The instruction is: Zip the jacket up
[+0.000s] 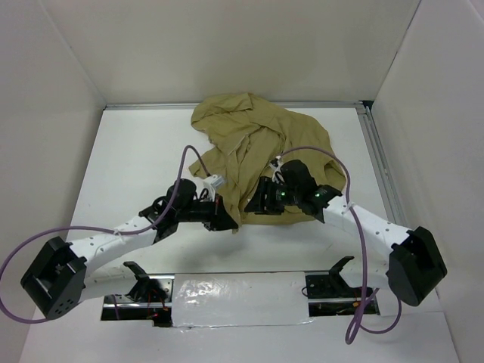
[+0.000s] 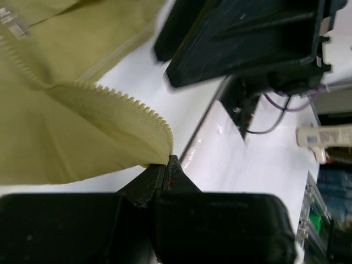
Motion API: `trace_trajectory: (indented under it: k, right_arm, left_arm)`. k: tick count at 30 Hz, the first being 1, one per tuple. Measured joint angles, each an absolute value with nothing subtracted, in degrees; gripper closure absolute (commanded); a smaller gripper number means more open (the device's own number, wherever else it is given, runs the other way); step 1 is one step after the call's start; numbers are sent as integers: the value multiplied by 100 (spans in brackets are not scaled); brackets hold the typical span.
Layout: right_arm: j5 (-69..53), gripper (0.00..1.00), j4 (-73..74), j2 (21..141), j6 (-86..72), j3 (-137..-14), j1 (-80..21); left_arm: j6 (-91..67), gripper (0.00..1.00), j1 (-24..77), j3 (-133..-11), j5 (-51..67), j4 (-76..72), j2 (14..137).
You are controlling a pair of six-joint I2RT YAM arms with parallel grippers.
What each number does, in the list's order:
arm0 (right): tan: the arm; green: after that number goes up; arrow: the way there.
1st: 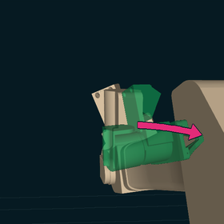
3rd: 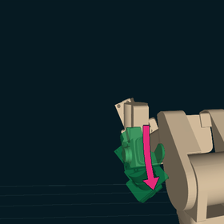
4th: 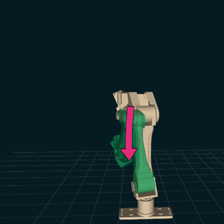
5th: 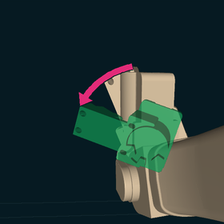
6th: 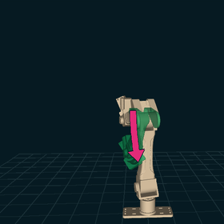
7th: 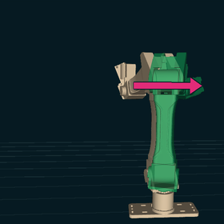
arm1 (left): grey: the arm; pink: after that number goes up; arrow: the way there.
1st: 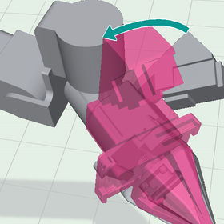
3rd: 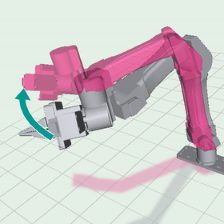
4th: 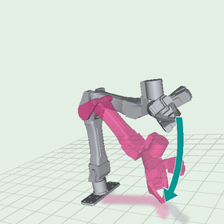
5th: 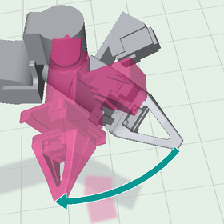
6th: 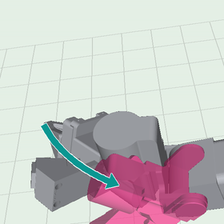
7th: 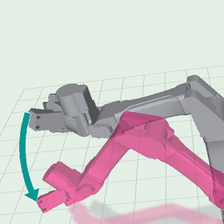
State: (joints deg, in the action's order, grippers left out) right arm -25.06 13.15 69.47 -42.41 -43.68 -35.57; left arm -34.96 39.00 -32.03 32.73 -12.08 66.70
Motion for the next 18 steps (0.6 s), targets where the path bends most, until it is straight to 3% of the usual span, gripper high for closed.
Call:
trace_trajectory:
  k: [7, 18]
  right_arm:
    - [-869, 43, 2346, 7393, -4259, -4838, -3426]
    - [1061, 46, 3013, 10149, -4438, -6919, -3642]
  left_arm:
    - [-4163, 100, 3527, -2687, 2541, -657, 6007]
    - [-4401, 100, 3389, -2274, 2421, -631, 5465]
